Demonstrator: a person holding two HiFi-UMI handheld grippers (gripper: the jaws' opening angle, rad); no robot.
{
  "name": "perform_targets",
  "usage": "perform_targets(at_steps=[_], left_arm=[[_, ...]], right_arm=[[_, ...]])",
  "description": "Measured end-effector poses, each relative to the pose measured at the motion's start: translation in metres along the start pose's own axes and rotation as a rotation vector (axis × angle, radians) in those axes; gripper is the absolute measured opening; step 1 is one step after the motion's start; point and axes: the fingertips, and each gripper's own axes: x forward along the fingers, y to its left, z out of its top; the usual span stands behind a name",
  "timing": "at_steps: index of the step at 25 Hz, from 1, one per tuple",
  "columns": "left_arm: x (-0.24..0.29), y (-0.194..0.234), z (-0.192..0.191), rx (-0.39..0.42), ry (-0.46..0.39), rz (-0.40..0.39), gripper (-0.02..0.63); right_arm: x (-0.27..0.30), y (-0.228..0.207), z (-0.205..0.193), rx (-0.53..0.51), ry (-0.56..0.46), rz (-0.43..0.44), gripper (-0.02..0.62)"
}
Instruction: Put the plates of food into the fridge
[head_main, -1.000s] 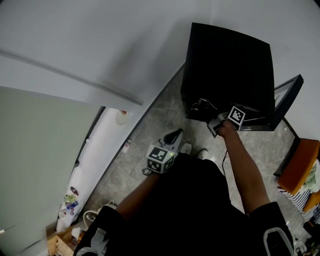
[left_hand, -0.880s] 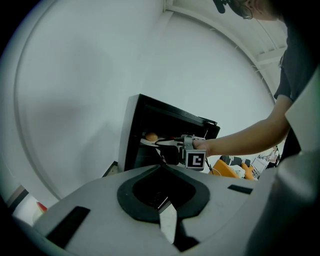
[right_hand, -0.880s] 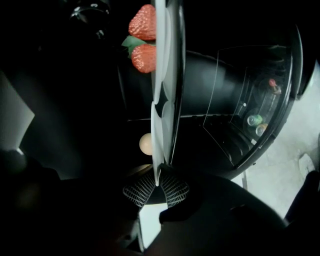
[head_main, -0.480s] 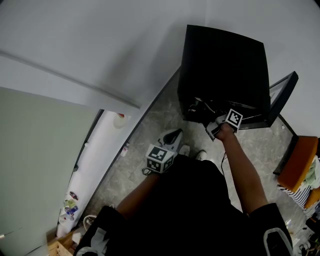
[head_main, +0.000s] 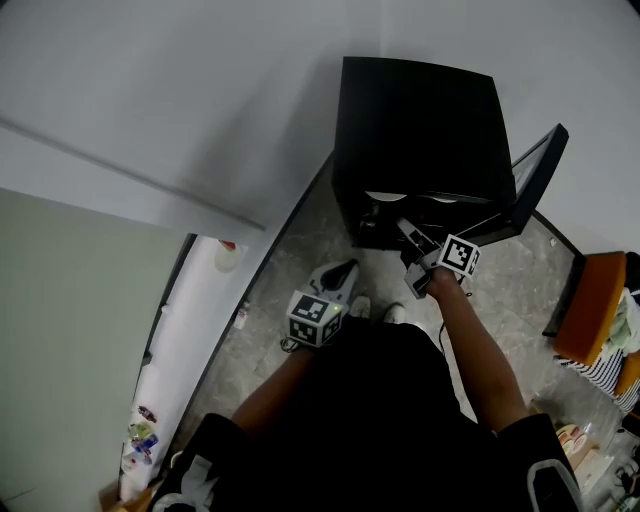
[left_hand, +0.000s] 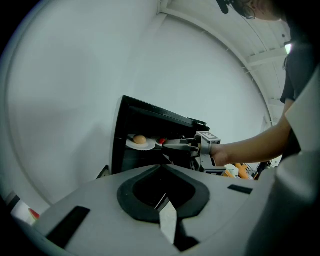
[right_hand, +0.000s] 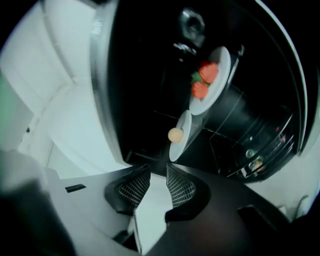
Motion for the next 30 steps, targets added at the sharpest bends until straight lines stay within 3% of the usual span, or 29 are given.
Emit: perform_targets(at_steps=[7,22,30], left_arm=[[0.006,-0.012,0.0,0.013,-0.002,-0.034,0.023],[0.015,-0.037,0.0,0.047,-0.002,-0.07,0.023],[0.012,-0.046,-0.004,0.054,0.005,-0.055,0.023]], right_arm=[[-0.041,0.011,-0.005,-0.196,-0.014,-0.099,0.055],[-0.089,0.053,-0.021,-0.546,-0.015,-0.119,0.049],[-0.109,0.068,-0.037,-0.673,0.022,-0.105,0.049]])
